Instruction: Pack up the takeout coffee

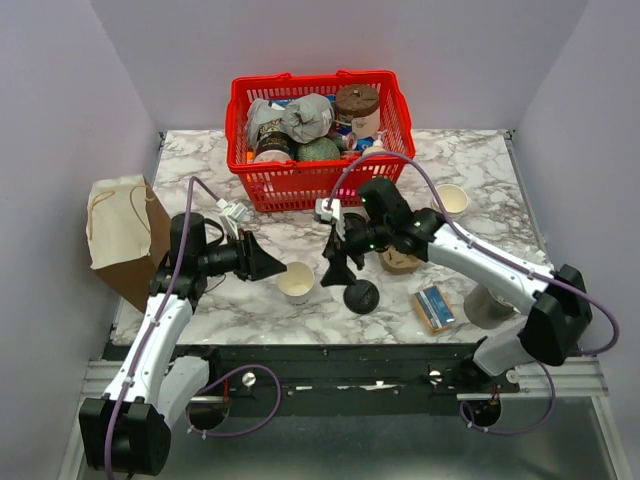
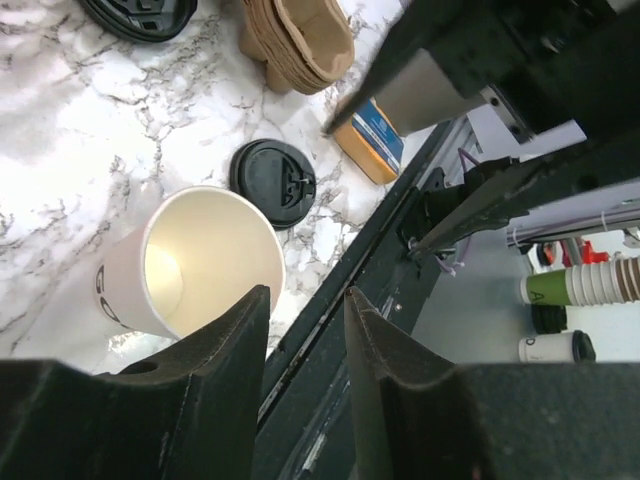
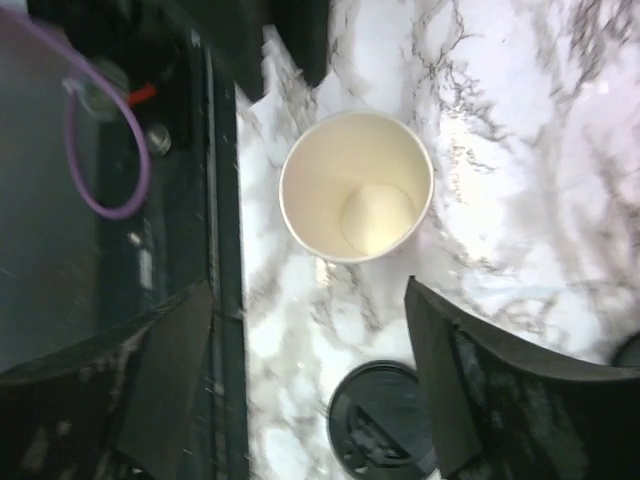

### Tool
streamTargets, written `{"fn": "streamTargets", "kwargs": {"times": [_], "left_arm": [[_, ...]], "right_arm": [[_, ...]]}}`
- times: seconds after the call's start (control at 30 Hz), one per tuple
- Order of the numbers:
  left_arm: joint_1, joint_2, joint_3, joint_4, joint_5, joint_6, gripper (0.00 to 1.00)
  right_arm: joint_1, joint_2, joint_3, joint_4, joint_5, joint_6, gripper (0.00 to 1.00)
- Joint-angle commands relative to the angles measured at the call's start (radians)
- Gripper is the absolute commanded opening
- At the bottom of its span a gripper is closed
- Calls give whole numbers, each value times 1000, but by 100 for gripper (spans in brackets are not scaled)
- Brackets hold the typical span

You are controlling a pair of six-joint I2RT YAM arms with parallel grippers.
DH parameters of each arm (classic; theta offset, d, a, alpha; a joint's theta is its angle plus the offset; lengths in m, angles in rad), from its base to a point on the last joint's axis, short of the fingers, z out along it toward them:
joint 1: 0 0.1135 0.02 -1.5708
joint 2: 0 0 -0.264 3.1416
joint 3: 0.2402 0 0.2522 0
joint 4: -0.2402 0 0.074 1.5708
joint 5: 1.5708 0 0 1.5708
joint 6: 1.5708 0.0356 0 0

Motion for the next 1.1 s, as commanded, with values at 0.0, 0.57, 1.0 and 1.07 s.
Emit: {"fn": "streamTargets", "kwargs": {"times": [0.0,0.57,1.0,1.07], "left_arm": [[5,15,70,-2,-49,41,46],[4,115,242,16,-61,126,50],[4,120,227,59,-52,101,50],[4,123,227,59,-50,101,50]], "right_arm": [[48,-112,-75,-133,141,-327,82],[112,-175,-313,-175,527,-459,100],[68,42,-145,-288,455,-456,100],[66,83,-114,-311,442,-464,100]]}}
